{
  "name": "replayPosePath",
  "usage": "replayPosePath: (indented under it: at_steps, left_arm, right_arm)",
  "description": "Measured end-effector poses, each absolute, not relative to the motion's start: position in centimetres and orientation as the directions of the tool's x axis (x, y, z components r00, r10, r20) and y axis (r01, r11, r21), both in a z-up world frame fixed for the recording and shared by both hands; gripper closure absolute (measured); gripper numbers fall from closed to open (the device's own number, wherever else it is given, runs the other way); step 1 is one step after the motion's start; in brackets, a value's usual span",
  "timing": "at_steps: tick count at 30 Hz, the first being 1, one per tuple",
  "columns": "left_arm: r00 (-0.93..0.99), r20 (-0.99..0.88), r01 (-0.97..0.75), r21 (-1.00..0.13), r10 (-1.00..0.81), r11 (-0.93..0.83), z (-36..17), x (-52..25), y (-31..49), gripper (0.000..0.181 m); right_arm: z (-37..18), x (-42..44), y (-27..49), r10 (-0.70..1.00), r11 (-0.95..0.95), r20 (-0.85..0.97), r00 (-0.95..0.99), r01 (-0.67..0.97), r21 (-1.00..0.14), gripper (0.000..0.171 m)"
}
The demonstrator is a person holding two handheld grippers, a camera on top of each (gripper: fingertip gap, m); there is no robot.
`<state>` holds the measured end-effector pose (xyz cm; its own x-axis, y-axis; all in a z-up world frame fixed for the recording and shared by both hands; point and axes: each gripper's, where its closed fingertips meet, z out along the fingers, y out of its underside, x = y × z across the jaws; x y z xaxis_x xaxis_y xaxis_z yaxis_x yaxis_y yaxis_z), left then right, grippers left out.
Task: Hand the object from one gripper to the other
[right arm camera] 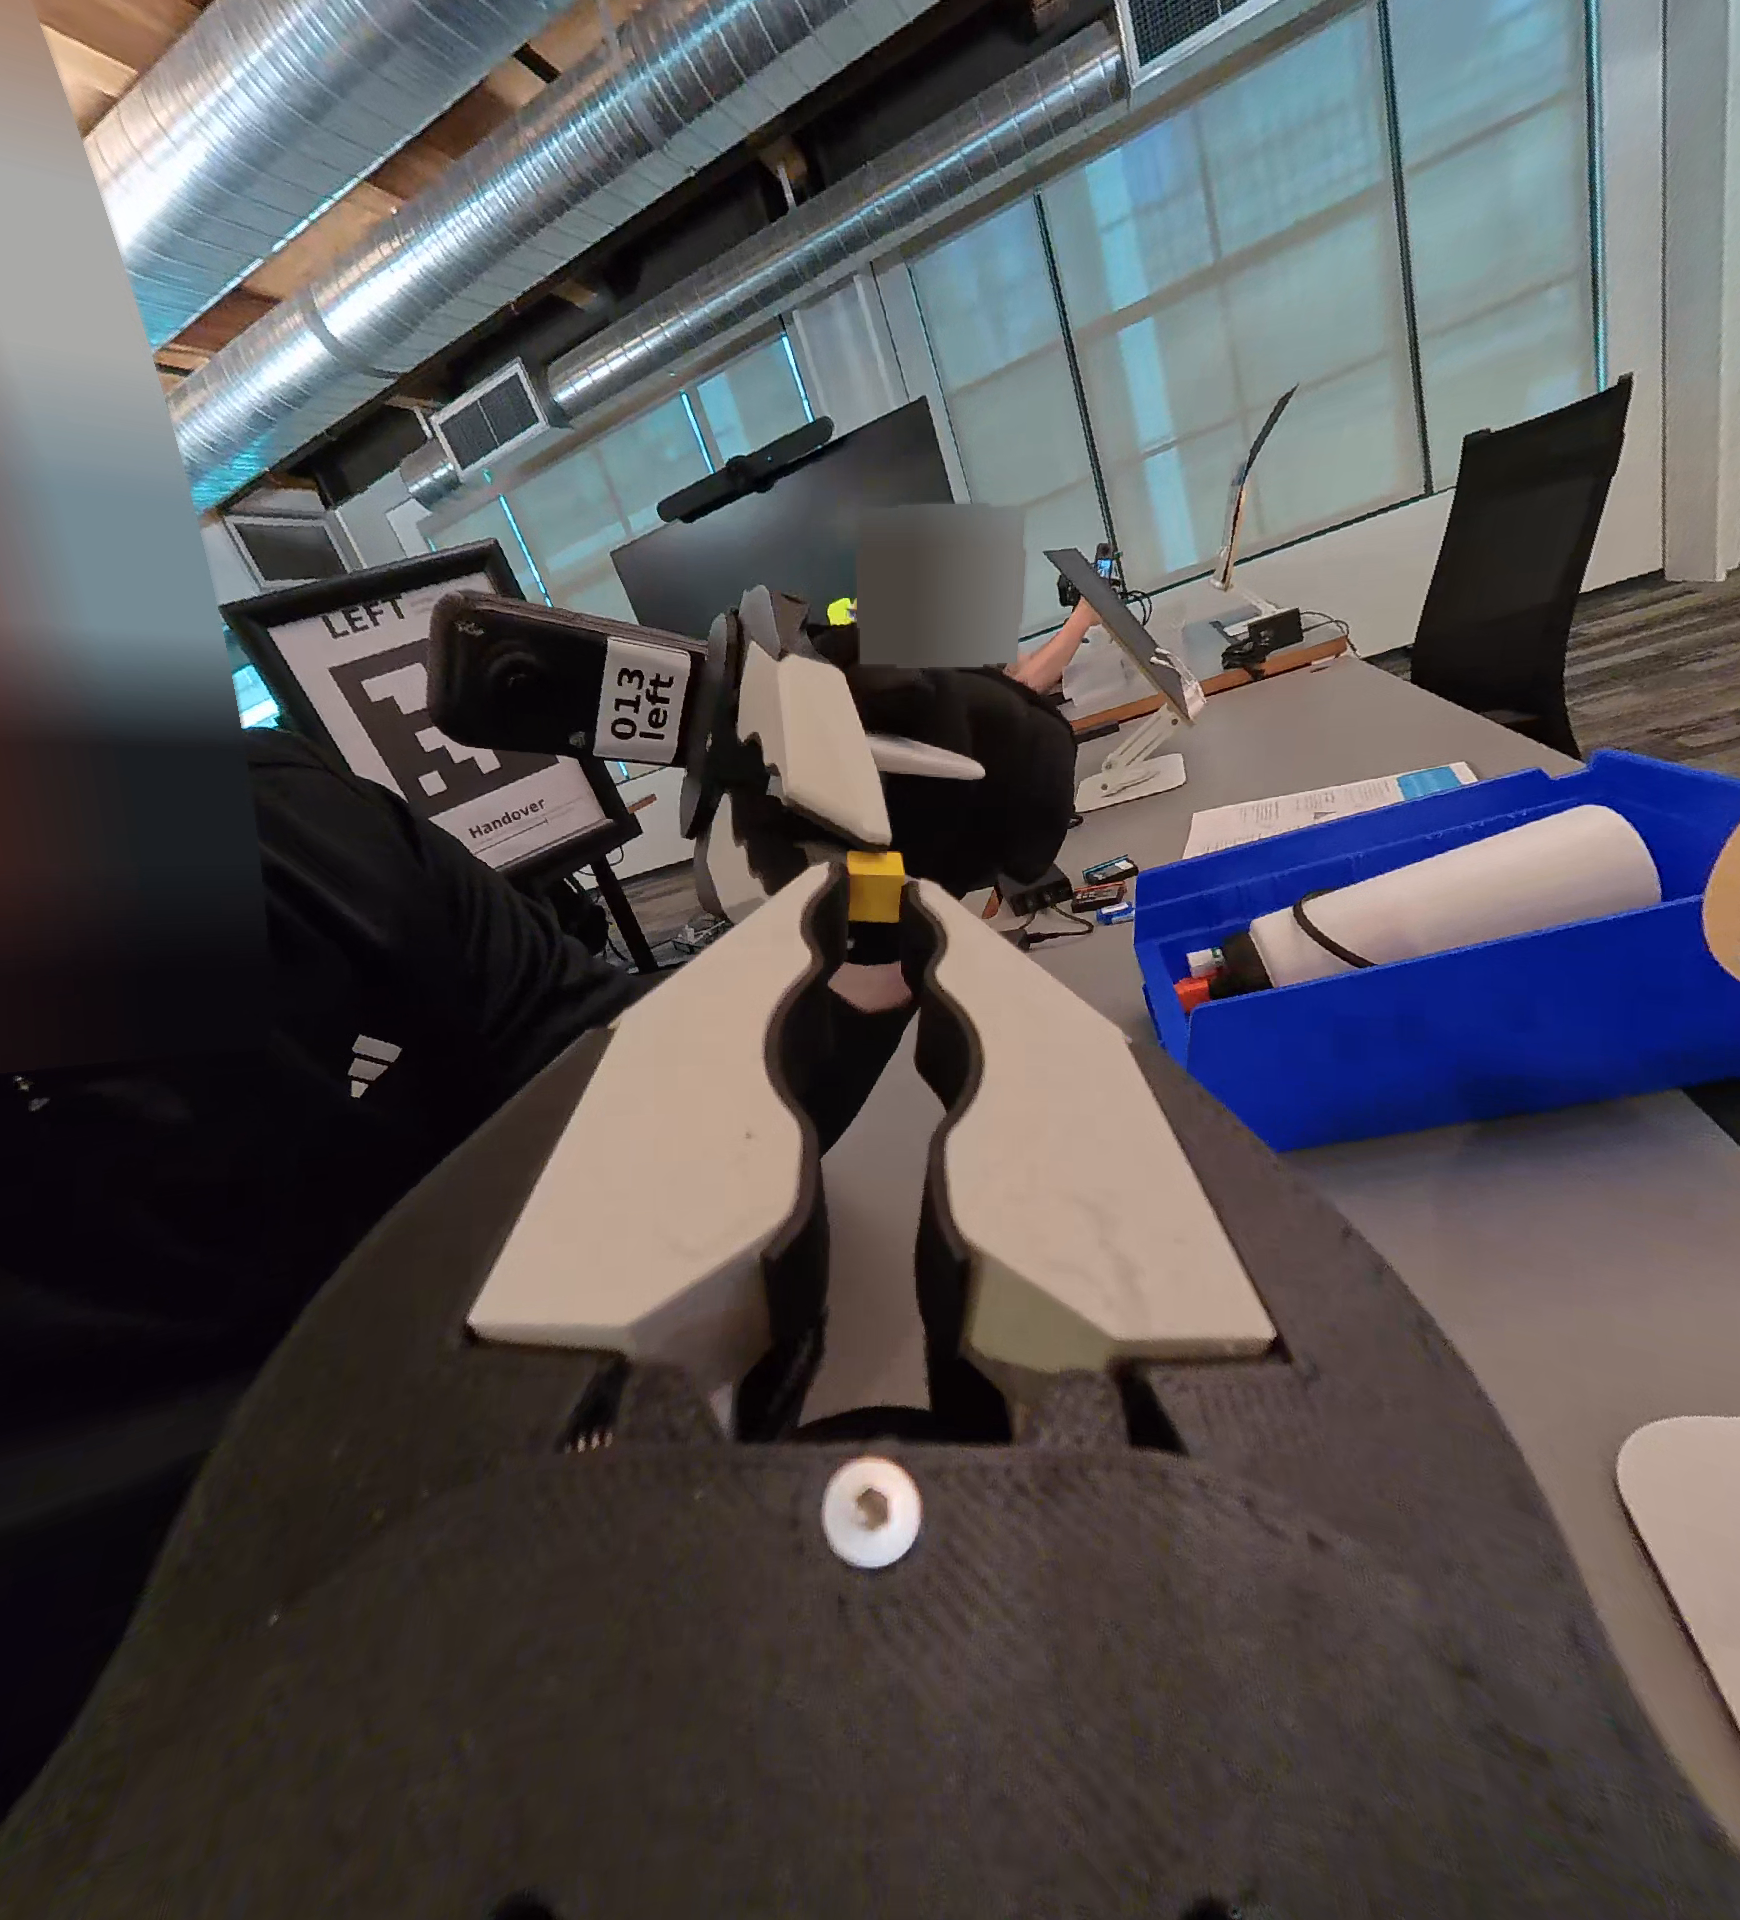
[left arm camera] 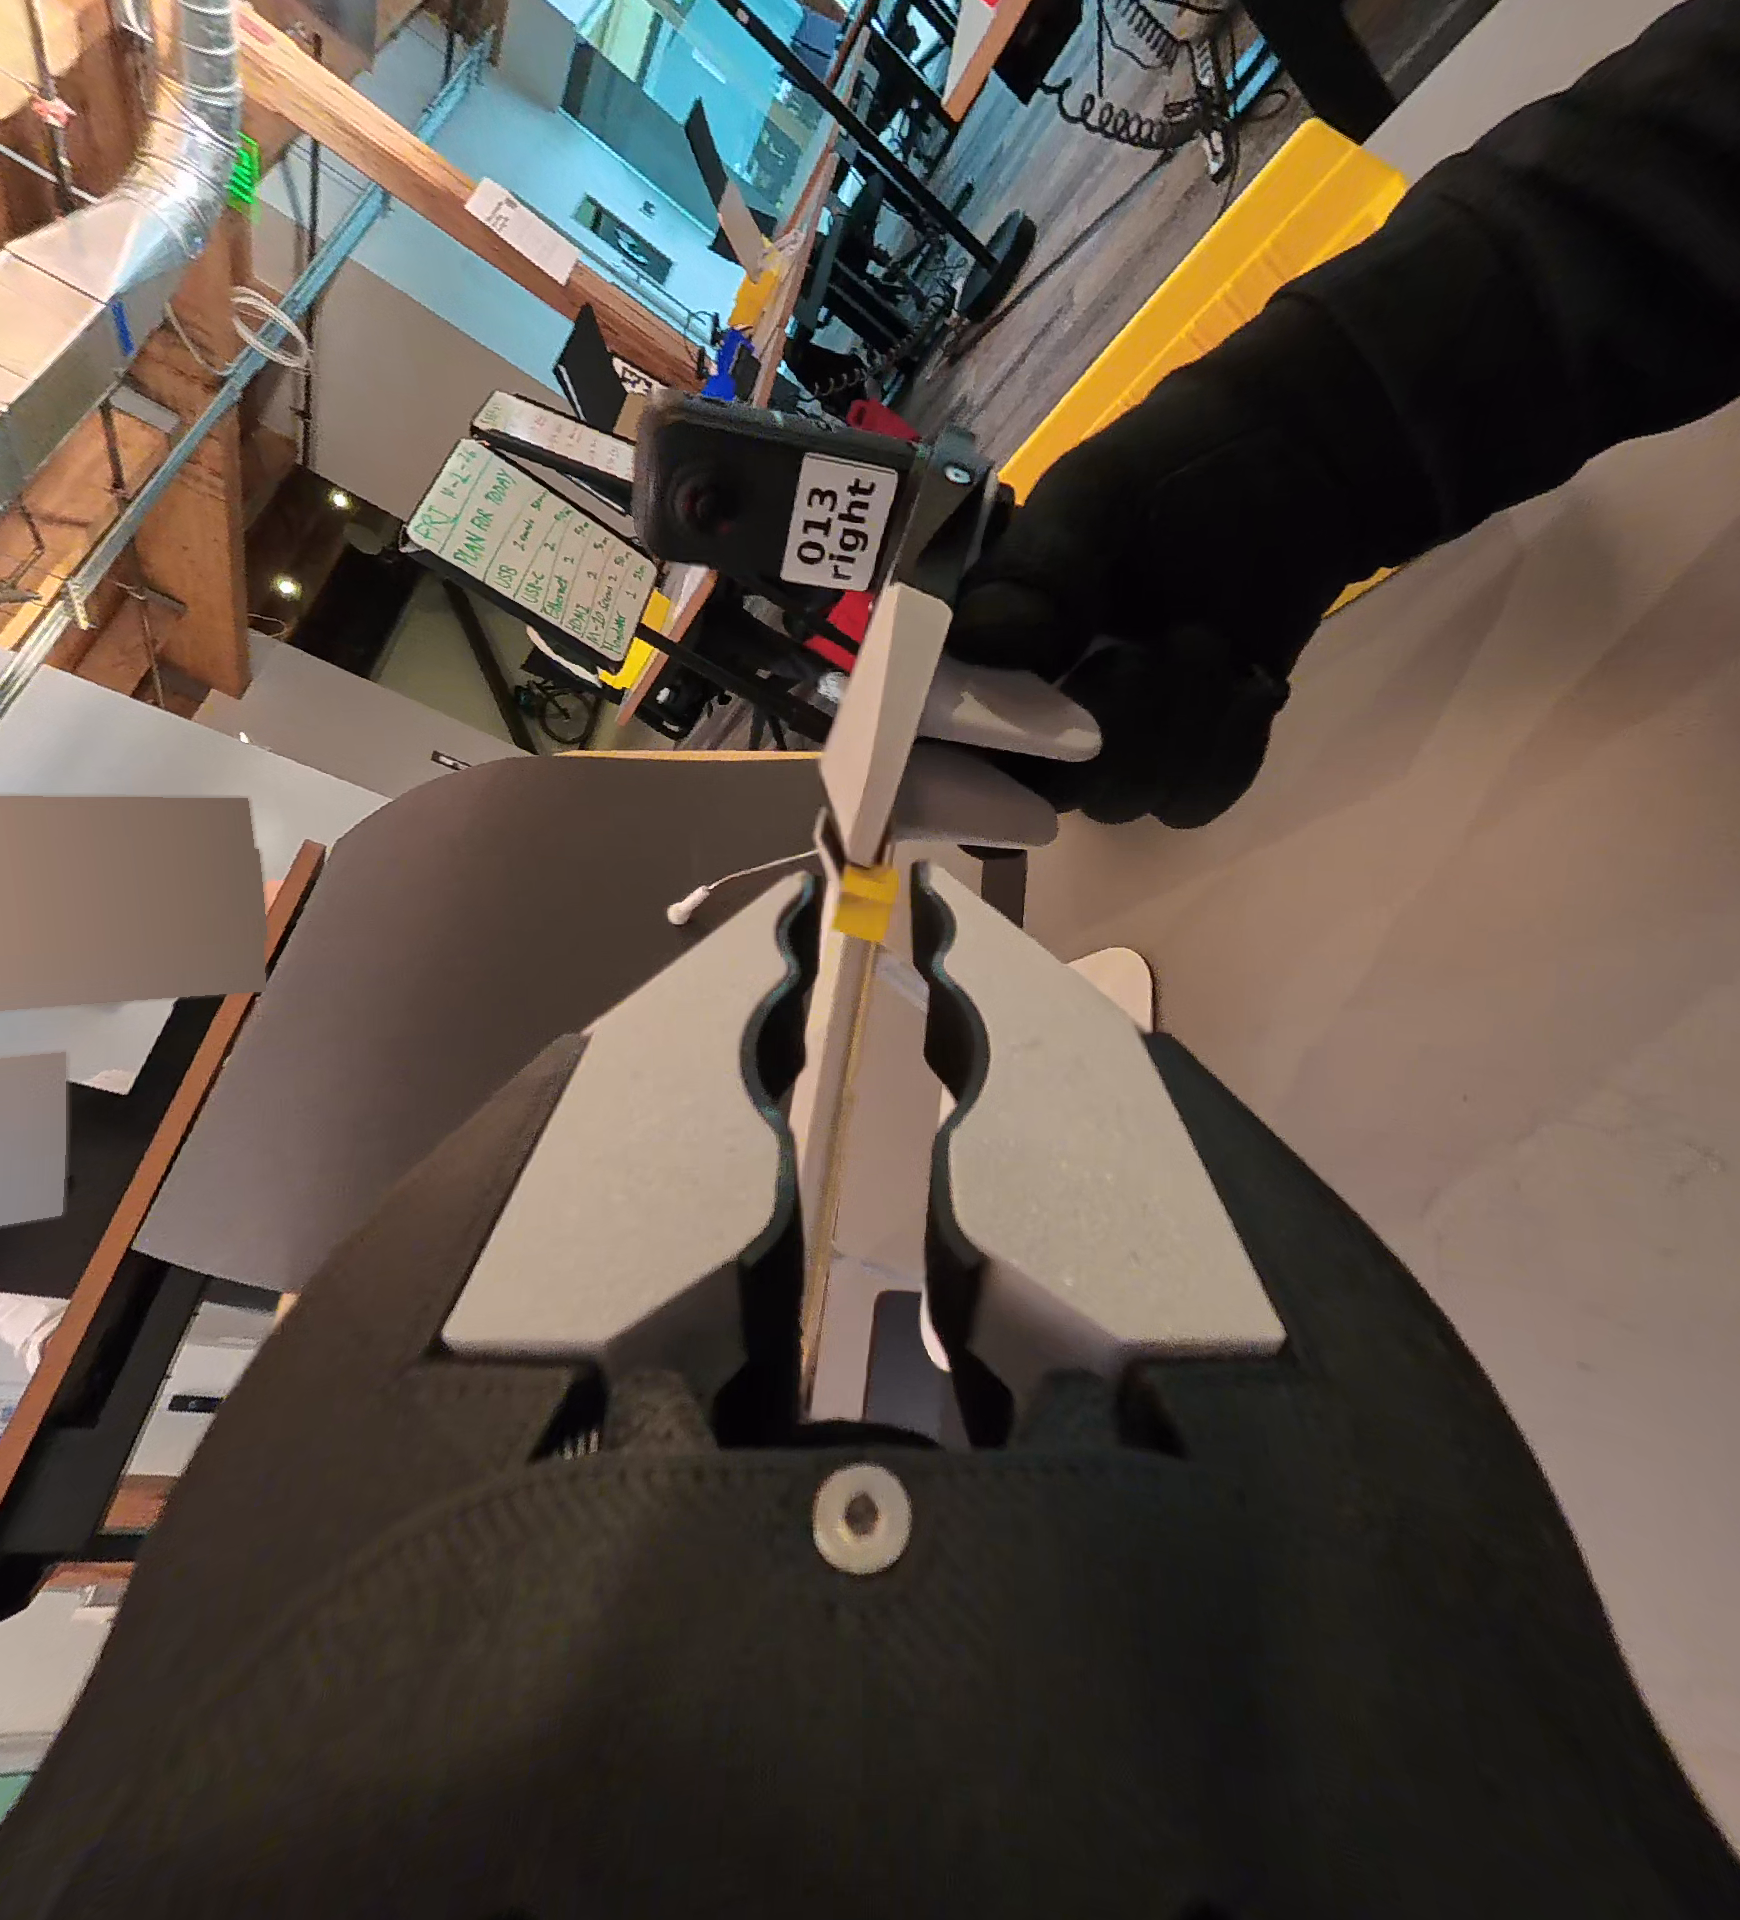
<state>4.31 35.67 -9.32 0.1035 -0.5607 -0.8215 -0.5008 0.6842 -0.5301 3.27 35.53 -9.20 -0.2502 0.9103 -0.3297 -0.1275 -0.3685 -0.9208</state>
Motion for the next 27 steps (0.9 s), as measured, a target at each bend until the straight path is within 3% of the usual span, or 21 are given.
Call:
replayPosePath:
  at_steps: [1, 10, 13, 18, 22, 27]
  left_arm:
    - [0.099, -0.821, -0.505, -0.529, -0.563, 0.682, -9.4, 4.3, 35.7, 0.166]
    - [0.099, -0.823, -0.505, -0.526, -0.56, 0.685, -9.5, 4.3, 35.7, 0.171]
    - [0.127, -0.801, -0.496, -0.563, -0.585, 0.661, -9.2, 4.1, 36.0, 0.172]
    - [0.144, -0.701, -0.363, -0.694, -0.698, 0.622, -8.4, 3.9, 35.6, 0.173]
    - [0.131, -0.544, -0.218, -0.832, -0.829, 0.511, -7.4, 3.2, 35.3, 0.173]
    - [0.068, -0.439, -0.091, -0.897, -0.896, 0.433, -6.9, 3.0, 34.5, 0.173]
  right_arm:
    - [-9.2, 3.3, 35.5, 0.909, -0.371, -0.332, -0.251, -0.128, -0.92, 0.164]
    - [-9.2, 3.2, 35.4, 0.914, -0.36, -0.323, -0.245, -0.125, -0.924, 0.164]
    - [-8.7, 3.4, 36.0, 0.939, -0.32, -0.291, -0.184, -0.151, -0.936, 0.141]
    - [-8.6, 3.5, 35.8, 0.999, 0.033, 0.032, 0.016, -0.056, -0.998, 0.15]
    - [-7.8, 3.7, 35.4, 0.939, 0.312, 0.311, 0.144, 0.016, -0.95, 0.158]
    - [-8.2, 3.0, 34.8, 0.889, 0.416, 0.428, 0.162, 0.103, -0.904, 0.157]
